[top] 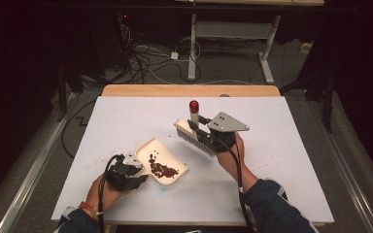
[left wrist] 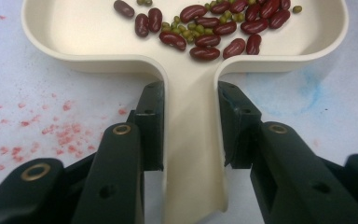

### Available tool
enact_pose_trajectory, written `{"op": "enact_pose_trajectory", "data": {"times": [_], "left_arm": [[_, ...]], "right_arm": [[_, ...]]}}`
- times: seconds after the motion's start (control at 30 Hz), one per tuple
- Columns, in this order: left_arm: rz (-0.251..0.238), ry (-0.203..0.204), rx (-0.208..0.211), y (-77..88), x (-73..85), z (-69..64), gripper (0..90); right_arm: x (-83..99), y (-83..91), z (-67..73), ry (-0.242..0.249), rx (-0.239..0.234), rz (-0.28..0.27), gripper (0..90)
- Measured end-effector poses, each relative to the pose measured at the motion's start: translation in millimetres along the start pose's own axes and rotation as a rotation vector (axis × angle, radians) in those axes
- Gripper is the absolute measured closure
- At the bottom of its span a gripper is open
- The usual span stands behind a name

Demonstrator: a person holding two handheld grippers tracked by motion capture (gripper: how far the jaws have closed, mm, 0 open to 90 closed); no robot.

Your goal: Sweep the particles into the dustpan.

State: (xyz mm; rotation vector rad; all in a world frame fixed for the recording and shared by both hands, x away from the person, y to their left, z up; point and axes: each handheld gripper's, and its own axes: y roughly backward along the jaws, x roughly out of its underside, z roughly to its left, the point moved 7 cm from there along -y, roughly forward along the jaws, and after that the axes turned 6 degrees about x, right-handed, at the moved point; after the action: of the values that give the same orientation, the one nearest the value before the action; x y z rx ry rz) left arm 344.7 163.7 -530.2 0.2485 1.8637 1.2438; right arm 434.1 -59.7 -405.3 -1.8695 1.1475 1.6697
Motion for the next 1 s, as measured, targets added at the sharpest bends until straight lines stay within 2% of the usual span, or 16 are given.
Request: {"op": "enact_pose_trajectory", "data": {"times": [0.13,0.37,0.57,0.67,0.73,0.77,0.9,1.0], "left_arm": [[-0.005,0.000,-0.002,0.3,-0.3,-0.1,63.7],[-0.006,0.013,0.007,-0.9,0.2,0.8,63.7],[-0.008,0.021,0.018,-1.3,0.0,1.2,63.7],[-0.010,0.023,0.018,-1.8,0.2,1.3,63.7],[-0.004,0.017,0.015,-2.3,1.2,0.6,63.6],[-0.005,0.017,0.013,-2.6,1.4,0.4,63.7],[-0.012,0.023,0.011,-2.3,1.8,0.4,63.7],[-0.001,0.022,0.009,-3.4,2.3,0.3,63.6]], "right_arm": [[5.5,-10.8,-2.8,0.007,0.000,0.015,70.2],[6.0,-35.7,-9.1,0.055,-0.003,0.025,70.2],[6.1,-61.1,-13.6,0.039,-0.007,0.026,70.2],[9.0,-69.6,-5.8,0.058,-0.018,0.024,70.2],[8.8,-71.5,4.2,0.053,-0.043,0.032,70.1],[8.8,-71.3,10.5,0.067,-0.053,0.040,69.9],[9.5,-60.2,35.2,0.086,-0.094,0.038,69.6],[6.7,-46.1,51.0,0.063,-0.163,0.030,69.8]]}}
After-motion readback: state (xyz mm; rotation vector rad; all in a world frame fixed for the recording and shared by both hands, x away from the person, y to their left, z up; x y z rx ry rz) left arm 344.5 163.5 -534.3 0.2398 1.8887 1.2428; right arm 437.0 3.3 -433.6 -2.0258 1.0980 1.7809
